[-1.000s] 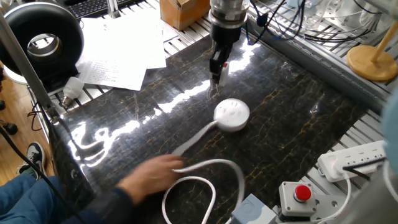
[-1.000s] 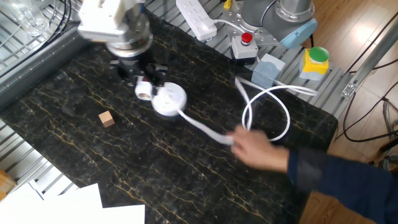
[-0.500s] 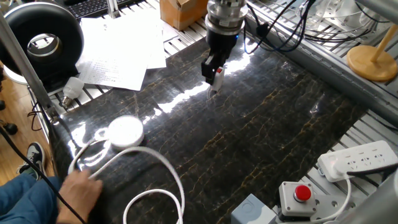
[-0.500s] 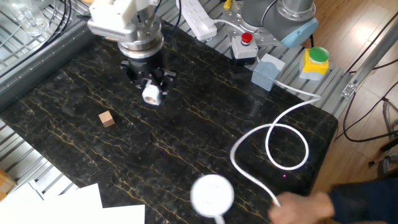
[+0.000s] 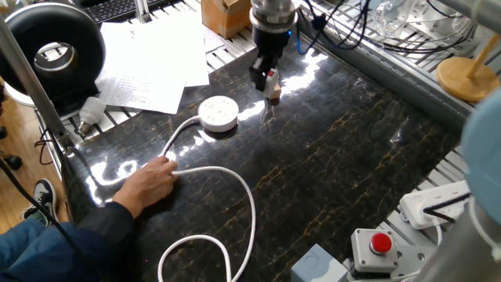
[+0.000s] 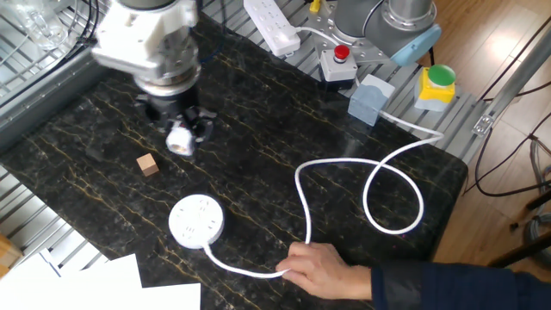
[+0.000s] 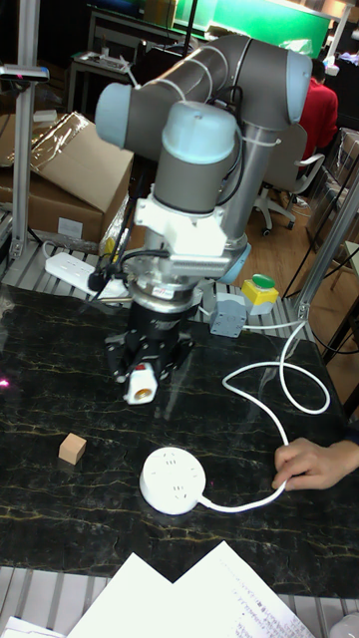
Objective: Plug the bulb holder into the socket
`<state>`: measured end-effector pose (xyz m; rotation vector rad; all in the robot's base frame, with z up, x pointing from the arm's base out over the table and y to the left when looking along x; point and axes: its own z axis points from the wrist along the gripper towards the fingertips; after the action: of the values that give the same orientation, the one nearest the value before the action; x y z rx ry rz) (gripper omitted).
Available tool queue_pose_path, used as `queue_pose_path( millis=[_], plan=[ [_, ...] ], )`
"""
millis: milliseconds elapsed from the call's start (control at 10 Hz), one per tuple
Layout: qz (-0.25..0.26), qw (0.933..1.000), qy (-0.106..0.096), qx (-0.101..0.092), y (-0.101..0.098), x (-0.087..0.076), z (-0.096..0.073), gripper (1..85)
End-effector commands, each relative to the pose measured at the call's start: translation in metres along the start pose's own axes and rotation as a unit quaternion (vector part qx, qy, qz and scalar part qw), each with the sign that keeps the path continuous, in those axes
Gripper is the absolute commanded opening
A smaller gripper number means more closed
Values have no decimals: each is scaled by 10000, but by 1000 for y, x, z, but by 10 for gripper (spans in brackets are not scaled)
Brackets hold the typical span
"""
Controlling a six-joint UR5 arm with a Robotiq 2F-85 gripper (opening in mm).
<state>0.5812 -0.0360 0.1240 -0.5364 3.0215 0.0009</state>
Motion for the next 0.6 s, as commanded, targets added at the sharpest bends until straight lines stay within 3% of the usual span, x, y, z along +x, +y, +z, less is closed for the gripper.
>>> queue_pose_path(
  millis=[0,100,300,400,500],
  plan=[
    [569,9979,-267,-172,-7,-25,5,13],
    [658,9969,-268,-341,4,-27,2,13],
    [-58,9992,-9,-393,13,-11,0,13],
    [-257,9972,31,-708,39,-9,-5,13],
    [-251,9978,146,-589,45,-4,-9,13]
  ],
)
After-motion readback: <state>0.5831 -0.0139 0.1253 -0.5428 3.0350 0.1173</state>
